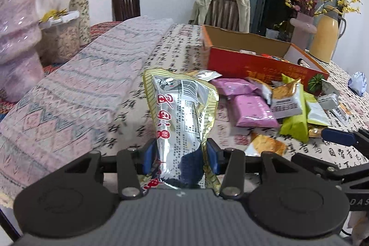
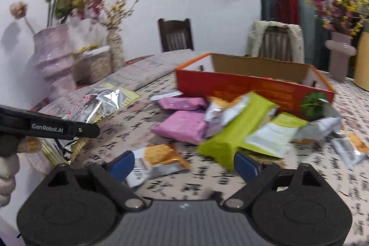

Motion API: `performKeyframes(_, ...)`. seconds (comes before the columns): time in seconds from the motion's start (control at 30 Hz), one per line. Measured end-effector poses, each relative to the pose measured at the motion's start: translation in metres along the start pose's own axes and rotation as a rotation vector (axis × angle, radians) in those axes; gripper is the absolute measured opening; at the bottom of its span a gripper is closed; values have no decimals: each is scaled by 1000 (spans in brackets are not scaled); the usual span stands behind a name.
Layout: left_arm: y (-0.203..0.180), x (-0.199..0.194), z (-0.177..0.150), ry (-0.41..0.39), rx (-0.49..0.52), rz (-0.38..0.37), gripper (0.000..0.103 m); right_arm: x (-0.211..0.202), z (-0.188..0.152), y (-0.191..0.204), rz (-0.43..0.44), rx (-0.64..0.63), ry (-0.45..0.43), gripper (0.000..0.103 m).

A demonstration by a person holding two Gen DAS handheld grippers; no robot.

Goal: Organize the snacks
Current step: 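Grasp the white packet with orange biscuit with the right gripper while the left holds the wafer packet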

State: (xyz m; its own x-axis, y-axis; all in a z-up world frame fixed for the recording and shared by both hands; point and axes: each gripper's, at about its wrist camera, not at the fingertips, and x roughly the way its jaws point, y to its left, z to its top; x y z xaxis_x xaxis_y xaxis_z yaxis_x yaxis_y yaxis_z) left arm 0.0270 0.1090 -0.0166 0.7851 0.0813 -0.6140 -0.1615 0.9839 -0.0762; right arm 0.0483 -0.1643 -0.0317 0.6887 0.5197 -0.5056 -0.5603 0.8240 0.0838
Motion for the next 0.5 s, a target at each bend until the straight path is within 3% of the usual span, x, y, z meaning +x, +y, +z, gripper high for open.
performKeyframes(0.4,24,-8,-6,-22,-40,4,47,52,9,25,69,-103,109,89)
performKeyframes(0.5,26,-9,-7,-23,-46,5,47,62,8,27,80,-110,134,82)
